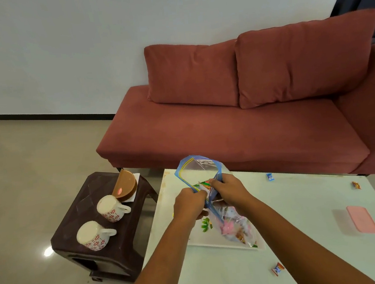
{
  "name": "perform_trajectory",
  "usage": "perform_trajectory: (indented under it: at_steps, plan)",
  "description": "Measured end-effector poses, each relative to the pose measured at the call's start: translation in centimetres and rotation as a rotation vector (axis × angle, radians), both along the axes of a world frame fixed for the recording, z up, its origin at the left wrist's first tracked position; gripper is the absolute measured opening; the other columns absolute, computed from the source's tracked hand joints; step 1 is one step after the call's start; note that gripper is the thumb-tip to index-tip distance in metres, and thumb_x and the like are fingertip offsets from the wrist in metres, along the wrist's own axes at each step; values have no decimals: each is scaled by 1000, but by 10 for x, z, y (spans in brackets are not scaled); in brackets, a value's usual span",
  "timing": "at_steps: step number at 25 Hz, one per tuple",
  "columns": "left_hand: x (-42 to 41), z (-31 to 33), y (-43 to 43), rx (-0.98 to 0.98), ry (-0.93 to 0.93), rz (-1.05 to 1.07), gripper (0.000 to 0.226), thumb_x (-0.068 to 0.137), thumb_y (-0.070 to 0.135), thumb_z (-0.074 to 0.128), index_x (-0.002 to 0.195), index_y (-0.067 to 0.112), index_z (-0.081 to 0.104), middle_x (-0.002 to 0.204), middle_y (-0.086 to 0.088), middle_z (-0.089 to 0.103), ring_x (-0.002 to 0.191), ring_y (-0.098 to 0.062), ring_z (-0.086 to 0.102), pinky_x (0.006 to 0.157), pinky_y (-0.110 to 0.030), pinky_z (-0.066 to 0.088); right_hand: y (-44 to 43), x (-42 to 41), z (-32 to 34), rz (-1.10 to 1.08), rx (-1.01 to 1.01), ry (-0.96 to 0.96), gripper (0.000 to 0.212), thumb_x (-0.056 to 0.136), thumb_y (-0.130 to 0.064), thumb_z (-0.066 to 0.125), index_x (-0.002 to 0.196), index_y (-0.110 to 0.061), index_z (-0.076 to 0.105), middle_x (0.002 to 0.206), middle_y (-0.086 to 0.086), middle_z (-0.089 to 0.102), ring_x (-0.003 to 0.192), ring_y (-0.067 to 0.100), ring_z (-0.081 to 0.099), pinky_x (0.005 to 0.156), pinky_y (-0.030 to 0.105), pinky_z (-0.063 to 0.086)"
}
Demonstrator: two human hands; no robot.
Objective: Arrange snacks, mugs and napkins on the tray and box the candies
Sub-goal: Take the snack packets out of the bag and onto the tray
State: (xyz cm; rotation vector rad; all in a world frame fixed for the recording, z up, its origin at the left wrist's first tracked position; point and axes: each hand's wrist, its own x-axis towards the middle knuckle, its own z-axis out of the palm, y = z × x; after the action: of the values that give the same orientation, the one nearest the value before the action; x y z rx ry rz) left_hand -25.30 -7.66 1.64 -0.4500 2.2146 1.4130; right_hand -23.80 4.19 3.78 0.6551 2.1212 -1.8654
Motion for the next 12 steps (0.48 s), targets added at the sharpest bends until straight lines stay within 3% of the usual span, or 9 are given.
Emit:
perform_trajectory:
  at_steps: [3, 6, 10, 12]
  plan:
    - [-9, 1, -5, -10, 82, 101, 15, 83, 18, 52, 71, 12, 58, 69, -7, 65, 44, -20, 63, 48, -26, 50, 18, -5, 2, -167, -17, 46, 17, 94, -18, 50, 81, -7, 50, 73, 11, 57, 61, 18, 58, 46, 24, 51]
    - [-20, 5, -12, 111, 128, 194, 23, 88, 18, 53, 65, 12, 55, 64, -7, 60, 45, -23, 61, 50, -29, 51, 37, -5, 1, -284, -59, 34, 15, 93, -16, 50, 83, -7, 51, 77, 12, 57, 61, 18, 59, 47, 25, 51]
    - [-24, 10, -2, 145, 191, 105, 20, 92, 21, 53, 74, 15, 60, 76, -7, 63, 72, -24, 62, 71, -42, 54, 30, -3, -10, -203, -58, -120, 13, 89, -26, 58, 85, -13, 56, 80, 11, 64, 56, 16, 64, 43, 22, 50]
    - [-25, 12, -1, 134, 257, 132, 25, 93, 22, 52, 70, 16, 57, 72, -5, 61, 71, -19, 62, 69, -38, 54, 30, -4, -16, -155, 17, -178, 13, 85, -23, 61, 85, -11, 56, 74, 10, 64, 49, 13, 64, 42, 20, 49]
